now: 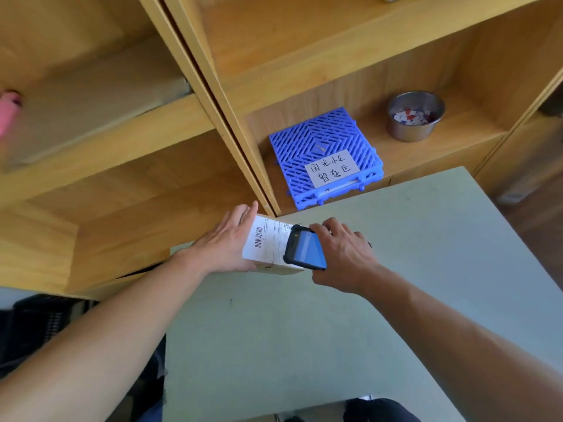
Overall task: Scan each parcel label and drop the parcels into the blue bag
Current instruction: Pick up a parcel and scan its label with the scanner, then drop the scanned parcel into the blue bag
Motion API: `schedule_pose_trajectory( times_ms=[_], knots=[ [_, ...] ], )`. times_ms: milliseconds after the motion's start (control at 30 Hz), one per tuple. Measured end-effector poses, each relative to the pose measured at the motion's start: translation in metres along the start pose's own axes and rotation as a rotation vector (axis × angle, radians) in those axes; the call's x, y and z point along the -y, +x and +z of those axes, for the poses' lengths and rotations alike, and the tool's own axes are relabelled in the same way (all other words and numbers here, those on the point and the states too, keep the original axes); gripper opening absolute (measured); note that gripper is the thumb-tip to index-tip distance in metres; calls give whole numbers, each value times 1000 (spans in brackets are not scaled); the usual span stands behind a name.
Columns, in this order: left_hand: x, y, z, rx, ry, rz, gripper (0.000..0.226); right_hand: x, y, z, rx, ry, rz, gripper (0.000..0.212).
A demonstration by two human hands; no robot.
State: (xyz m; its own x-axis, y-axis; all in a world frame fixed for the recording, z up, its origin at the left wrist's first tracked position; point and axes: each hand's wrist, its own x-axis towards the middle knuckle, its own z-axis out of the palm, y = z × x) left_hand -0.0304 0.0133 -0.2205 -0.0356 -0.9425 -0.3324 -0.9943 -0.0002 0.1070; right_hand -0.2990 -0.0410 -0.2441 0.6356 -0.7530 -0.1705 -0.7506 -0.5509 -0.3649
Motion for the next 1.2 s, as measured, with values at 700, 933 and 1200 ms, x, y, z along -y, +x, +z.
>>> schedule_pose_trajectory(
  times_ms=[700, 933, 1200],
  knots=[
    [194, -286, 57, -62, -118, -294, 133, 273, -11, 83, 64, -16, -225, 89],
    [261, -399, 96, -172, -207, -489, 130, 359, -19, 114, 82, -61, -311, 87],
    [286, -472, 148, -287, -248, -656, 113, 407, -28, 132, 91, -64, -342, 86]
  ],
)
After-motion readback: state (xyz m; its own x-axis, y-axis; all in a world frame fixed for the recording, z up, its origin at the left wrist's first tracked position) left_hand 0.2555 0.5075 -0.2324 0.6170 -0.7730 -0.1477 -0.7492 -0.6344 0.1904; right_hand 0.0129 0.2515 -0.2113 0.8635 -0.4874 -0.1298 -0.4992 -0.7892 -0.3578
